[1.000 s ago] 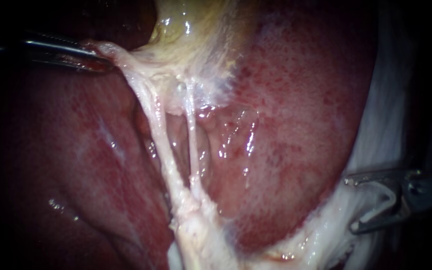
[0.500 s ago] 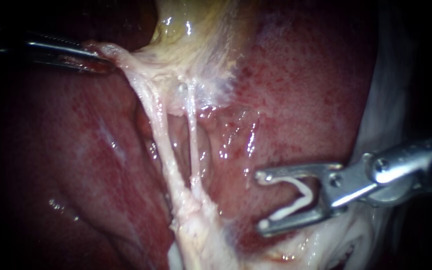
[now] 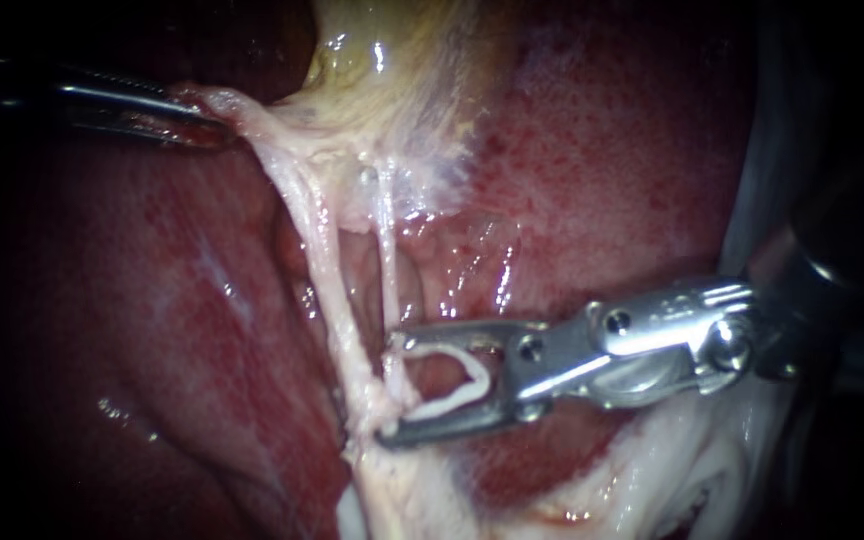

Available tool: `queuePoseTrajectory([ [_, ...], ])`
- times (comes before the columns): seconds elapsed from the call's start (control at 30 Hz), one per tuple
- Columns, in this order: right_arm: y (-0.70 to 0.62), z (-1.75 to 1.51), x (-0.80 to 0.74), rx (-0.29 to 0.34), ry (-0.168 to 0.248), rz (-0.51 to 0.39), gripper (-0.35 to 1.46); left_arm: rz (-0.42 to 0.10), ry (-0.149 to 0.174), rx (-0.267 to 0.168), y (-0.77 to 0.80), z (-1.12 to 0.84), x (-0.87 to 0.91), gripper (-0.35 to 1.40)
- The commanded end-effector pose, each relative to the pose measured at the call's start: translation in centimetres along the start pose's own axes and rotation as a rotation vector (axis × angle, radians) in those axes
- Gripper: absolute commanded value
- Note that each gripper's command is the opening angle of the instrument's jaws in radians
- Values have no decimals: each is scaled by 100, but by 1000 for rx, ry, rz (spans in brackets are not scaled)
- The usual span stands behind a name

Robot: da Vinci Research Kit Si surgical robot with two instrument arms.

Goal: Clipping first clip left tube

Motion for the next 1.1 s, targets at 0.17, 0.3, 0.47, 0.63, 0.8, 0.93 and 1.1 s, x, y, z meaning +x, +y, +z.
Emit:
queuePoseTrajectory([
  [0.17, 10, 8, -10, 5, -3, 18, 50, -1, 0, 1, 1, 0, 0, -35],
  [0.3, 15, 12, -18, 6, -5, 38, 50, -1, 0, -1, 1, 1, 0, -35],
  [0.47, 19, 20, -25, 29, -8, 49, 50, 0, 0, -1, 1, 1, 0, -35],
  [0.63, 23, 30, -33, 75, -21, 53, 49, -1, 0, -1, 1, 1, 0, -35],
  [0.8, 25, 43, -30, 123, -13, 57, 48, -1, 0, -1, 1, 1, 0, -35],
  [0.93, 26, 55, -23, 125, 40, 76, 49, -1, 0, 0, 1, 2, 0, -35],
  [1.1, 23, 69, -14, 139, 105, 101, 50, -1, 0, 1, 2, 3, 0, -35],
])
